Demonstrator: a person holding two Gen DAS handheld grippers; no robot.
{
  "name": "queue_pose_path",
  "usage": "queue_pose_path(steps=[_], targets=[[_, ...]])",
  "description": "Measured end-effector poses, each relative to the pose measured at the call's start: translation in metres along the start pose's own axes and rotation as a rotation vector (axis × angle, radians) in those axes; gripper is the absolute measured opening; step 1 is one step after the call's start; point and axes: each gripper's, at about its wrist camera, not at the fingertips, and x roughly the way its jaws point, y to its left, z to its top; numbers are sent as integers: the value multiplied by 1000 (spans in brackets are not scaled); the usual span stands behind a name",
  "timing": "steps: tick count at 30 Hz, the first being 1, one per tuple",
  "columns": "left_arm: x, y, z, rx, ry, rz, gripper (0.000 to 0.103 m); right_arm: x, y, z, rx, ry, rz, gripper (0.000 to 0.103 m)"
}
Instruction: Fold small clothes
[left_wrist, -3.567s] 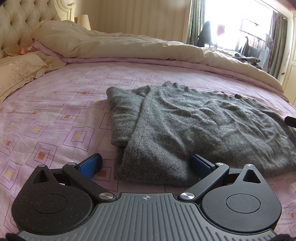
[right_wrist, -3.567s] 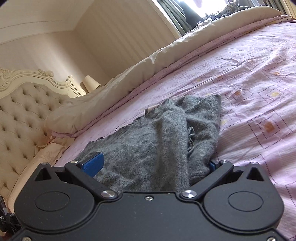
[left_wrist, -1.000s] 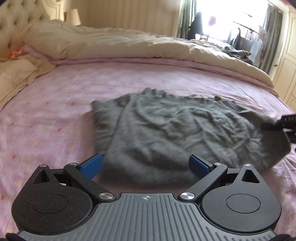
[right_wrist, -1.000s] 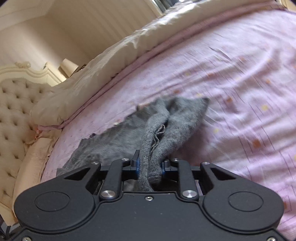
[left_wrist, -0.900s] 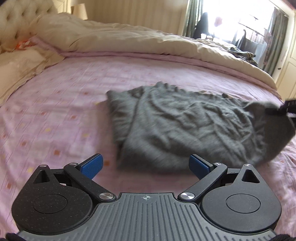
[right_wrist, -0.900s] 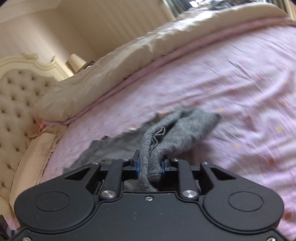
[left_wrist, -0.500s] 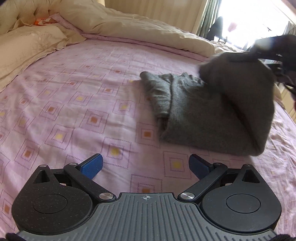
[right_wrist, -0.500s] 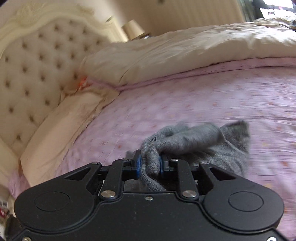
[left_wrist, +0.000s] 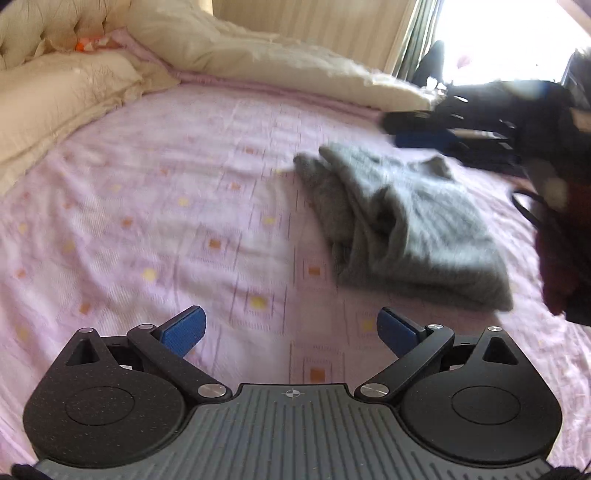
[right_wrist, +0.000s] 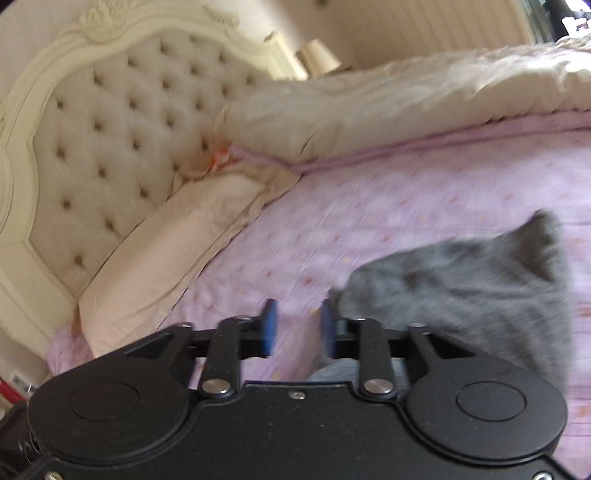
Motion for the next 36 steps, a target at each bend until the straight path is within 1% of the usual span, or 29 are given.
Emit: queue_pose_path(steps=[2,4,7,8,9,11,13,14,16,17,18,19,20,21,22,24,26,28,29,30,31,32,33,34,36], targets=[[-4,-3,13,-4,-30,-16,100,-18,-10,3,-17,-33,-54,55],[-5,-6,28,-15,-51,-39,100,-35,-22,-1,-39,-39,-117,55],[2,-15,52,-44,-63,-107,100,-52,-34,-16,-72,-39,-179,56],[5,-18,58,-54,-65,-132,100,-58,-36,-22,-90,-38,-198,59],[12,-22,66,-65,-58,-161,100,-62,-37,-29,-107,-36,-212,61],[27,-29,78,-89,-28,-209,100,-72,-38,-44,-143,-35,-231,61],[45,-32,86,-130,15,-239,100,-78,-35,-57,-190,-31,-238,61],[56,-33,89,-157,42,-255,100,-82,-33,-63,-214,-32,-232,64],[75,-30,93,-211,87,-258,97,-84,-26,-74,-266,-32,-210,70],[82,-30,95,-226,103,-262,91,-85,-22,-79,-297,-34,-202,74],[88,-30,95,-234,123,-258,88,-85,-16,-85,-340,-37,-191,75],[95,-28,96,-236,139,-252,87,-85,-10,-89,-383,-38,-183,75],[100,-28,96,-233,151,-253,83,-82,-3,-94,-431,-37,-177,75],[105,-28,96,-229,170,-256,73,-79,5,-98,-482,-31,-177,77],[109,-29,96,-228,183,-254,67,-74,11,-102,-527,-22,-182,77],[113,-31,97,-215,190,-238,53,-63,22,-110,-624,-3,-198,77],[114,-34,97,-198,189,-222,46,-53,31,-118,-706,11,-217,77],[113,-38,97,-168,175,-215,38,-45,36,-124,-775,16,-236,77],[112,-38,98,-156,168,-213,25,-40,39,-127,-811,19,-250,76],[111,-38,99,-149,161,-212,21,-35,41,-130,-840,25,-267,73],[111,-37,100,-150,159,-213,20,-30,43,-131,-864,31,-285,67],[110,-37,101,-145,155,-216,18,-27,44,-130,-875,32,-301,38],[107,-37,103,-135,142,-214,17,-25,45,-127,-864,30,-316,15],[102,-38,105,-117,123,-210,17,-25,46,-123,-832,15,-313,11],[93,-36,108,-90,88,-209,16,-28,49,-115,-761,-12,-275,11]])
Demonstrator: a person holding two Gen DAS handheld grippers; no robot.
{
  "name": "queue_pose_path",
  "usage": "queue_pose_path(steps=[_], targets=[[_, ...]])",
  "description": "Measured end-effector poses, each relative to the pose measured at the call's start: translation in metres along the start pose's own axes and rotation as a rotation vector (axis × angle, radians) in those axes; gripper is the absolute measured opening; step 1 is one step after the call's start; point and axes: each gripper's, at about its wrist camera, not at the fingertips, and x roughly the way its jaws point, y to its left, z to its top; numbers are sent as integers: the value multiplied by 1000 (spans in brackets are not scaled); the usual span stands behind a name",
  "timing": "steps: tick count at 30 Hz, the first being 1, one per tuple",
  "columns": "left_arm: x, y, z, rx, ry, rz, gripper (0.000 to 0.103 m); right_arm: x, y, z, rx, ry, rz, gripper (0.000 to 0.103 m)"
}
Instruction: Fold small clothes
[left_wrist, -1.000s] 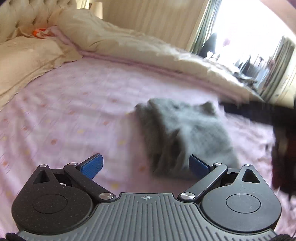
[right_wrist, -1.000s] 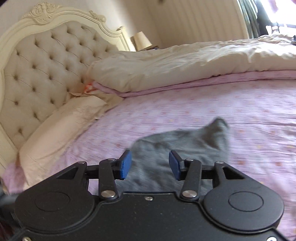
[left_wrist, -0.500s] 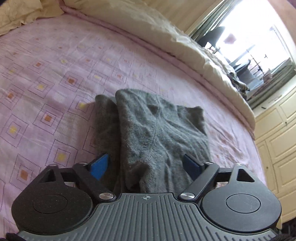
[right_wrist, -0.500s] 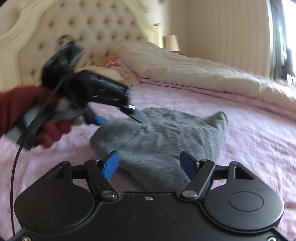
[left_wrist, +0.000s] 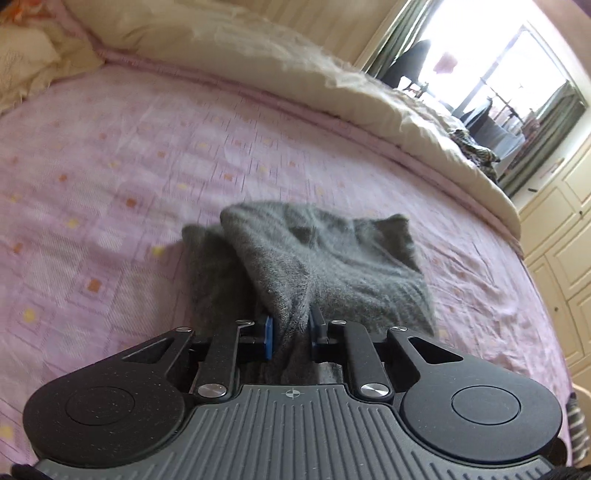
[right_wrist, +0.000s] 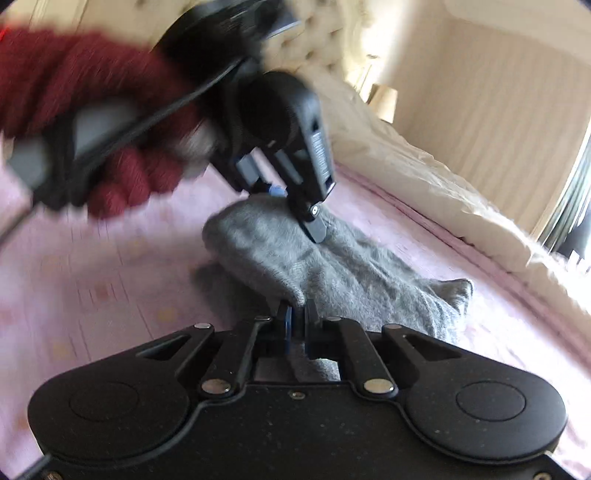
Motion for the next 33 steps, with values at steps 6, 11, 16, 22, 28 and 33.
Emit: queue_pose_path(steps=[6,11,16,22,28,33], targets=[[17,20,-15,22,45,67,27,26,14,-9,20,95,99,27],[-4,16,-13,44,-29,74,52,-3,-14,-15,156,18,142,67],[-28,-27,-10,219,-206,102,72,-25,-61,-24,353,-30,115,72],[0,-39,-24,229,-174,47,73,-32,-117,-31,550,-34,36,73],[14,-24,-58,225,-149,120,75,-20,-156,-29,637,-73,16,73],[13,-18,-61,189,-166,114,78,9,-166,-10,649,-112,133,73]])
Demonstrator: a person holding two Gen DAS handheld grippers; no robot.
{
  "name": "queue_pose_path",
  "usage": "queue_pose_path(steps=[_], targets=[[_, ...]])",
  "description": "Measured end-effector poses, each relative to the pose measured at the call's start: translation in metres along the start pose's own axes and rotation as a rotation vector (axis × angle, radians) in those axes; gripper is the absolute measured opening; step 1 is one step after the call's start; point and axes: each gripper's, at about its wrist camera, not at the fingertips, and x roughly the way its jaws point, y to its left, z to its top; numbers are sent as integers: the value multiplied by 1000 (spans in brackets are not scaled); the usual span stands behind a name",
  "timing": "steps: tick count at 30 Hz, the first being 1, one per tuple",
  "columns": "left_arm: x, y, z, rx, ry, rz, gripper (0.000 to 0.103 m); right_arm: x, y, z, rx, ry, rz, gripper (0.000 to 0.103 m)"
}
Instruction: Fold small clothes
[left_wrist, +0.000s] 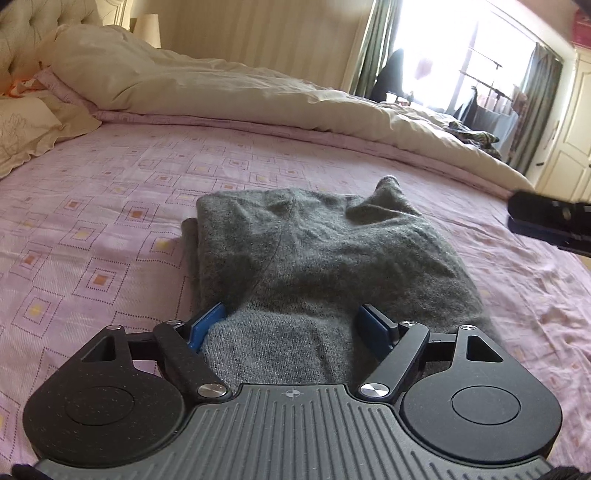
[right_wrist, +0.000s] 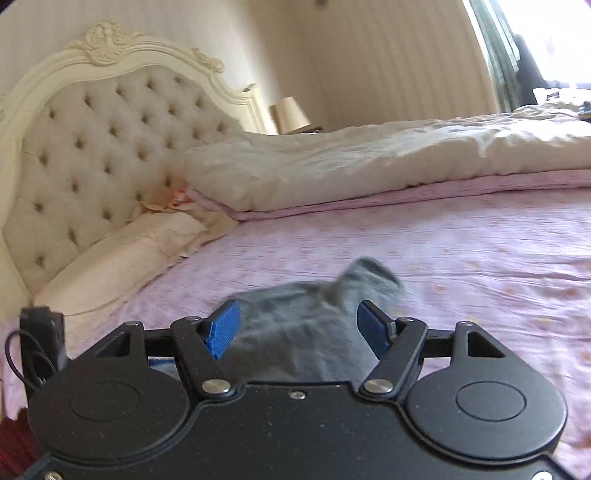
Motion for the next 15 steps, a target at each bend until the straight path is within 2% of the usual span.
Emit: queue_pose_path(steps=[3,6,8,10,13,15], targets=[[-1,1,-4,-16,-10,1,79,34,2,7,-11,77,42,73],[-3,0,-7,-37,-14,6,81,70,-5,9,-8,161,39,73],[-3,1,-8,-47,-12,6,83,92,-21,9,42,216,3,73],[-3,2,-9,-51,-12,7,83,109,-37,8,66,248,-80,73],[-4,2,-10,-51,-7,13,84,114,-53,13,82,227,-147,70],[-2,4,-10,-73,14,12,92,107,-52,20,78,202,-214,74]])
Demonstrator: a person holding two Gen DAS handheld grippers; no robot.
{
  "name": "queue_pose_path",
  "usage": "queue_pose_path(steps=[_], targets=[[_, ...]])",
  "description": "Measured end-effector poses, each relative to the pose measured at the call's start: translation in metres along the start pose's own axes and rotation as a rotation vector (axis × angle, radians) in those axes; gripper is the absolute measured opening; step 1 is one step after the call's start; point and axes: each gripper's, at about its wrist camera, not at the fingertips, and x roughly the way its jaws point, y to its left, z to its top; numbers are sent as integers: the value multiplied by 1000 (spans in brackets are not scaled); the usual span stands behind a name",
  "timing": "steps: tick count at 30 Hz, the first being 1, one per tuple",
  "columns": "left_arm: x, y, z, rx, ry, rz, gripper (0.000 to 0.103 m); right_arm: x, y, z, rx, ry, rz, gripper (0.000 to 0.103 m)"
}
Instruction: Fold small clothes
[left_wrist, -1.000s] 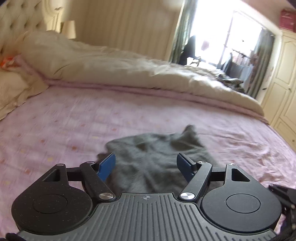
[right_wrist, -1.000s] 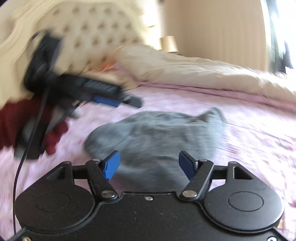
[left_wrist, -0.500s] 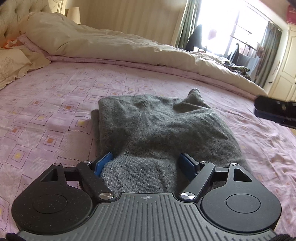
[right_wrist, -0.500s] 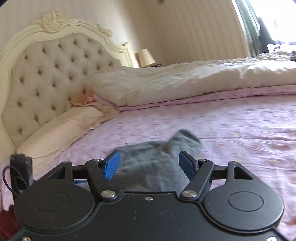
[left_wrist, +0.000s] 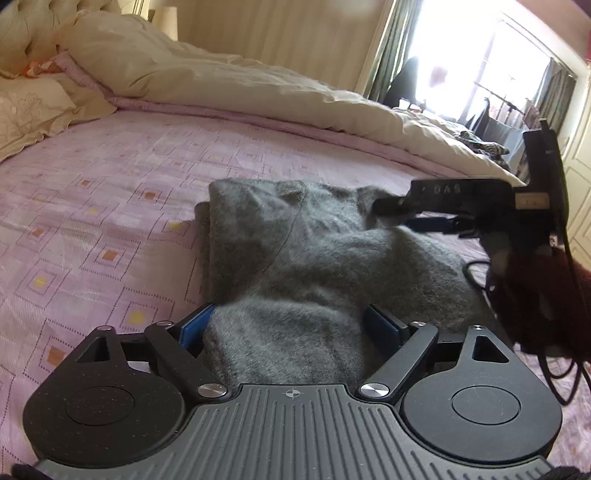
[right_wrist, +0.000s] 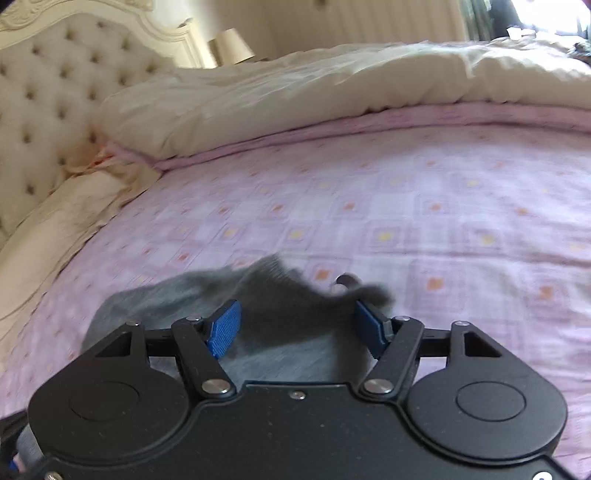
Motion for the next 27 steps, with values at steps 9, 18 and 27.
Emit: queue_pose_path(steps=[9,18,27], targets=[[-28,21,16,-88,55,-77,93,-96,-7,-34,24,-97,112,86],[-13,53,66,-193,92,-104,93,-133,-13,-95,214,-29,263,90],[53,84,74,-336,197,-143,93,-106,-2,-123,265,44,357,92]])
